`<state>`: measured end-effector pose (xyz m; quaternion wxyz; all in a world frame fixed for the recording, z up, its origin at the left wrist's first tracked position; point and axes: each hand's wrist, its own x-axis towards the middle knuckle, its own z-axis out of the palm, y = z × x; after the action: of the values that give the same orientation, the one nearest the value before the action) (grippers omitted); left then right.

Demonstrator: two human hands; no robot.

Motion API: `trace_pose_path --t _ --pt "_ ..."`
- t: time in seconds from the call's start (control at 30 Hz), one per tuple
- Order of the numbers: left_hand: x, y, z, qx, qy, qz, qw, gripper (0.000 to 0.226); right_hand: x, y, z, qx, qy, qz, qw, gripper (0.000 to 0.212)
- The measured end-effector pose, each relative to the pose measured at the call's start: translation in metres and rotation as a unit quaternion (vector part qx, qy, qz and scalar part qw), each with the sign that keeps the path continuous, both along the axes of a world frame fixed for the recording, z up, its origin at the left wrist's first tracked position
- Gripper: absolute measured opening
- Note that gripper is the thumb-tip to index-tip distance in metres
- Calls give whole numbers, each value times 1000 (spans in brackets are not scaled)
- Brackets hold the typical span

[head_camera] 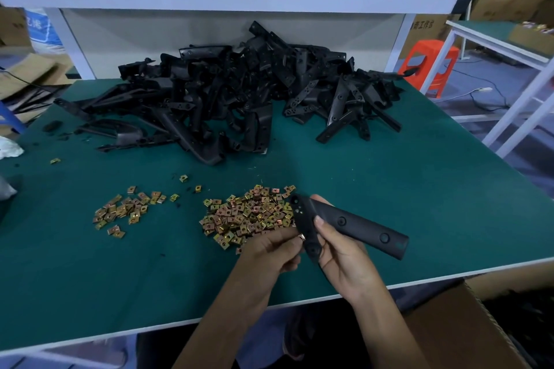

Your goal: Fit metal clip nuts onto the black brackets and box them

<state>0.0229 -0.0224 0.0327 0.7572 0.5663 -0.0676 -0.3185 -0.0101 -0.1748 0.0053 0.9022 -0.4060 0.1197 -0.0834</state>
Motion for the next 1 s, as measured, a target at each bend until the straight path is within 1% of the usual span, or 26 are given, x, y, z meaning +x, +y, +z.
trace_pose_path --t 0.07,0.17,0.23,0.37,0.4,0.47,0.53,0.6,0.67,0.77,0.83,0.9,1.0 --pt "3 2 1 -3 -17 -2 1000 21 -1 1 0 -16 3 8 1000 46" --pt "9 2 5 -9 -28 -1 1000 40 -2 2 1 -13 -9 23 1000 48" --pt "12 1 6 -2 -45 -16 999 43 -2 3 2 -6 -19 31 999 47" --pt "16 4 4 57 -94 -33 993 39 -1 1 -1 -15 -17 26 999 47" --pt "17 5 4 74 -108 -32 991 35 0 2 -1 -11 -10 20 1000 48" --pt "20 8 5 98 -131 -30 986 23 2 1 -1 30 -5 2 1000 49" --pt "24 10 5 111 -142 -36 983 16 3 -2 0 82 -7 -20 996 48" --pt "26 10 5 119 -147 -37 981 13 3 -4 1 107 -6 -28 994 46" --pt "26 9 5 123 -151 -38 980 13 3 -3 3 105 -3 -25 994 42" --pt "20 3 6 128 -163 -58 977 7 3 -1 4 96 -3 -23 995 42" --pt "19 0 4 134 -164 -56 976 9 2 -1 4 95 -4 -22 995 42" --pt "20 -1 2 133 -145 -52 979 17 1 -1 3 93 -4 -19 996 41" --pt "21 0 2 135 -117 -55 982 20 1 -1 2 87 -2 -16 996 43"
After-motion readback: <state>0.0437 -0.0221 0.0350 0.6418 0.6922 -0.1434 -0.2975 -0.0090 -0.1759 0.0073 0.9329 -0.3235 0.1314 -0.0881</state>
